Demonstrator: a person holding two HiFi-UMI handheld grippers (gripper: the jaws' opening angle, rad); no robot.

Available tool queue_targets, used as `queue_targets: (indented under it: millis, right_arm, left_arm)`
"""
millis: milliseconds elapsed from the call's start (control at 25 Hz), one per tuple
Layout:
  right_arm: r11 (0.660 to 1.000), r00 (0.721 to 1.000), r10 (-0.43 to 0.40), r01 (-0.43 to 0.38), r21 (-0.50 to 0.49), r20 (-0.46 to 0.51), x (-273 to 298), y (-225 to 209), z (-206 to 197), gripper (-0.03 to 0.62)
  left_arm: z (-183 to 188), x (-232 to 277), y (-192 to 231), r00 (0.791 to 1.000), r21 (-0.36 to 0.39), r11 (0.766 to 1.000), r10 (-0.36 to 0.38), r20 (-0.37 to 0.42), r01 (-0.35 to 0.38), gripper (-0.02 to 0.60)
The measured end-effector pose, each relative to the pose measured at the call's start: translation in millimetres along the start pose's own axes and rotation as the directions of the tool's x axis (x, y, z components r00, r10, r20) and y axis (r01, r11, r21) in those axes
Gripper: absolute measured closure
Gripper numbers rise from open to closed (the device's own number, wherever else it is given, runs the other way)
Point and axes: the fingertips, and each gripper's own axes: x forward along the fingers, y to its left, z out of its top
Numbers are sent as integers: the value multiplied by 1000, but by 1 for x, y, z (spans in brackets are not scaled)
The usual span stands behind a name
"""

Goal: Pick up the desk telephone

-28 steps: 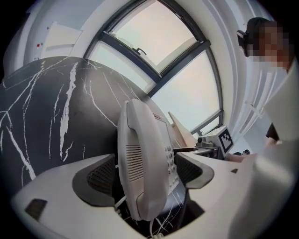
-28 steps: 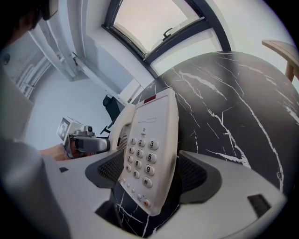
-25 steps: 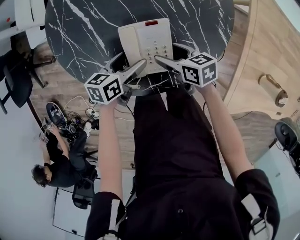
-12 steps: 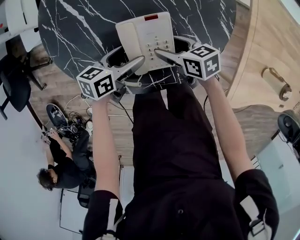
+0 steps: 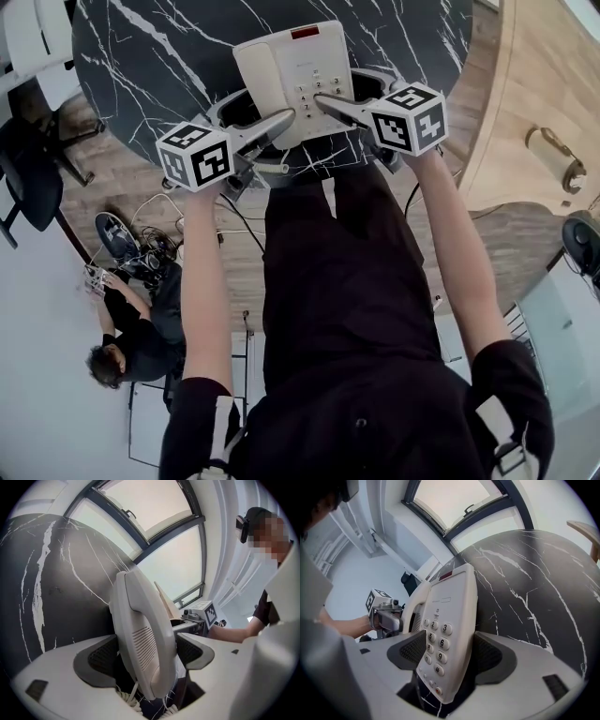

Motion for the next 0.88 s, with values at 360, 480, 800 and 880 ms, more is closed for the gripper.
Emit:
queue_targets:
  millis: [360, 480, 800, 880]
  right_arm:
    - [1000, 1000, -26, 26, 8, -9, 1, -2, 0, 267]
    - [999, 999, -32, 32, 11, -9, 1, -2, 1, 267]
    - [999, 999, -36, 35, 19, 18, 1, -2, 1, 267]
    - [999, 999, -35, 34, 21, 35, 0, -2, 1, 269]
  left_arm:
    - [0, 1, 0, 1000, -11, 1000, 11, 12, -11, 186]
    - [0, 1, 0, 1000, -11, 1000, 13, 12, -13, 186]
    - [0, 2, 0, 1000, -15, 1000, 10, 9, -10, 186]
    - [0, 2, 1, 1000, -16, 1000, 16, 20, -16, 186]
